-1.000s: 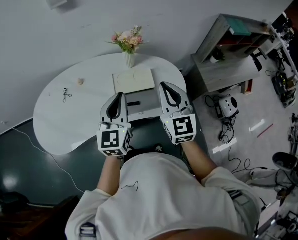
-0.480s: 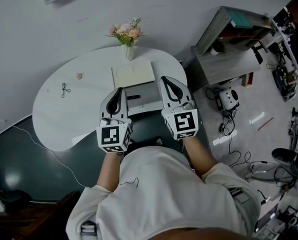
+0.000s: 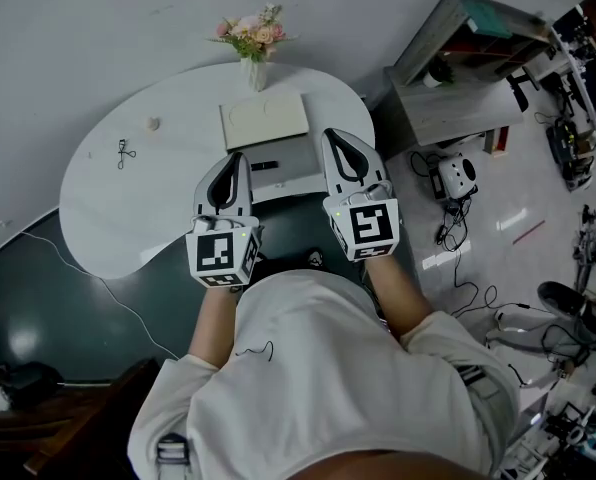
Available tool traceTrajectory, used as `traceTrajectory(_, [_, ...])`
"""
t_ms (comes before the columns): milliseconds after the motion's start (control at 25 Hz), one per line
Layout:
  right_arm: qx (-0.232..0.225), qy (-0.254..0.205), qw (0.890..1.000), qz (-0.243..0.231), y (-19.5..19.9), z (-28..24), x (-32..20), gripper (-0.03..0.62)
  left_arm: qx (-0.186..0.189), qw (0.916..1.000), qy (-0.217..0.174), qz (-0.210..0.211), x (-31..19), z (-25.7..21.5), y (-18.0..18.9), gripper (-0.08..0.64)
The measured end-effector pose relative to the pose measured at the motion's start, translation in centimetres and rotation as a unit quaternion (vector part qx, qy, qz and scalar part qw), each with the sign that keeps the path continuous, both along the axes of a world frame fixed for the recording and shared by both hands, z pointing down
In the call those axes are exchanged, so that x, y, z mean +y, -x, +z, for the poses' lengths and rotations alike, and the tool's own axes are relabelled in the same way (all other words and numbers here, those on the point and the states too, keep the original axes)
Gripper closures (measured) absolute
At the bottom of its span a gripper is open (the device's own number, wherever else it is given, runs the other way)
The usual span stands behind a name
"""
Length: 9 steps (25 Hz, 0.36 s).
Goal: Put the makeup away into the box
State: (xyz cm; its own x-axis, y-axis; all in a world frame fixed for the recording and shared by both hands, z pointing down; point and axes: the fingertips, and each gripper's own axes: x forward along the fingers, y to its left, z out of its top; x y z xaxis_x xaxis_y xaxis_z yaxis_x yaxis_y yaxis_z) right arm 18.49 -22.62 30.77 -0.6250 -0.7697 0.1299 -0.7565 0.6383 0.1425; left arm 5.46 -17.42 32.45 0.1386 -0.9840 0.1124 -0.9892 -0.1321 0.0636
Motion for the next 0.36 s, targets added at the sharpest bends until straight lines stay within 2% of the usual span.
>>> traceTrajectory(360, [0.003,-0.003,1.0,-0.001,0.25,-0.02,0.72,0.595,0.002,1.0,0.002,0.006,0.6,0.25,0.09,0.538])
